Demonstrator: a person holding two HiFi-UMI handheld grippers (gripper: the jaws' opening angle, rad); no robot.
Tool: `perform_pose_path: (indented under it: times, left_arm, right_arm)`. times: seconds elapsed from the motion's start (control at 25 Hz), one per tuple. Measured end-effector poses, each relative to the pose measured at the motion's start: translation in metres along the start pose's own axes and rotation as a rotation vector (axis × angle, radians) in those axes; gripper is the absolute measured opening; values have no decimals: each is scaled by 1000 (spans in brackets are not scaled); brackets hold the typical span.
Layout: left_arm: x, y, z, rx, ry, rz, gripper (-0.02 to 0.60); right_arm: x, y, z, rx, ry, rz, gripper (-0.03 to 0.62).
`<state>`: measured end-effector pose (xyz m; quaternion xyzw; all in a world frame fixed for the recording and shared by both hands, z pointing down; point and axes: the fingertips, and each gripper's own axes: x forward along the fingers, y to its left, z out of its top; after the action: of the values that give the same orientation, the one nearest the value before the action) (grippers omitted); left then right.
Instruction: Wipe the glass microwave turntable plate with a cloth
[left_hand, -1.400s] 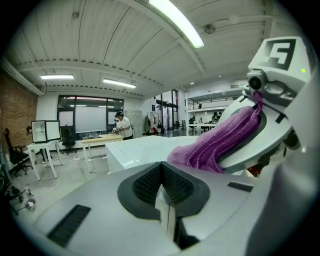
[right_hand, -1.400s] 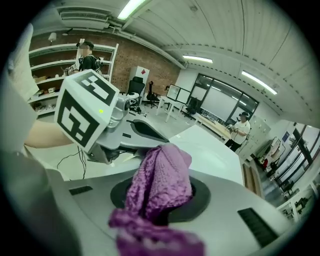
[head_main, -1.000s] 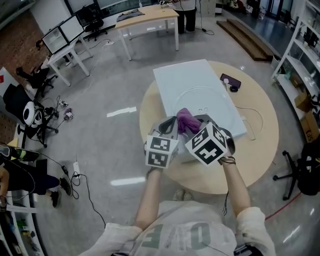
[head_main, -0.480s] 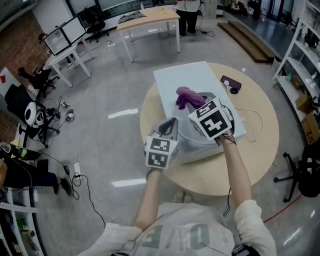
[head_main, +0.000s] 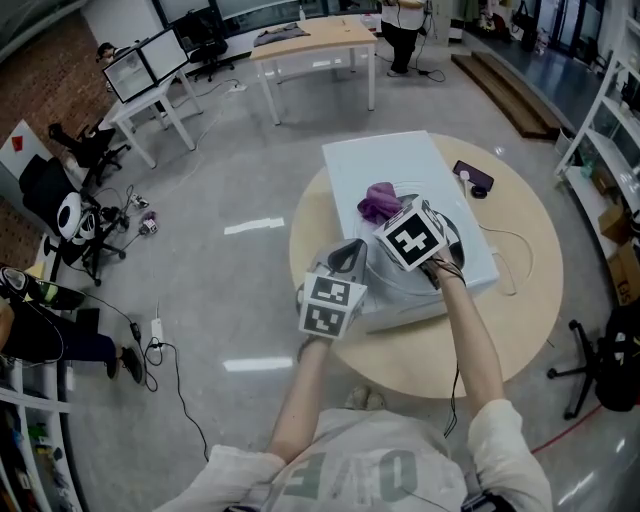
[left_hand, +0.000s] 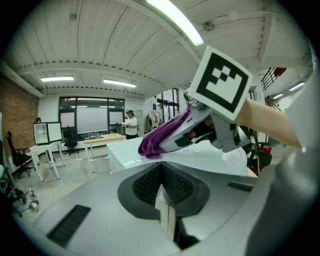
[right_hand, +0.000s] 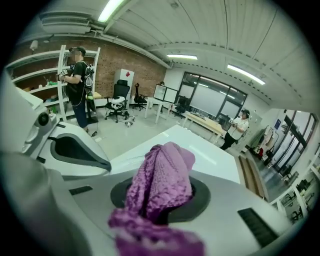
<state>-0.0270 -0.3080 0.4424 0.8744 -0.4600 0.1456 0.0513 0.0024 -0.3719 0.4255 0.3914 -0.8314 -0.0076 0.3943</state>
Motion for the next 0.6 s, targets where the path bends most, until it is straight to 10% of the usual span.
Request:
perform_pose_path:
  times: [0.6]
  left_arm:
    - [0, 4, 2, -10, -20, -3, 2]
  right_arm:
    - [-33, 62, -10, 16, -6, 111, 48]
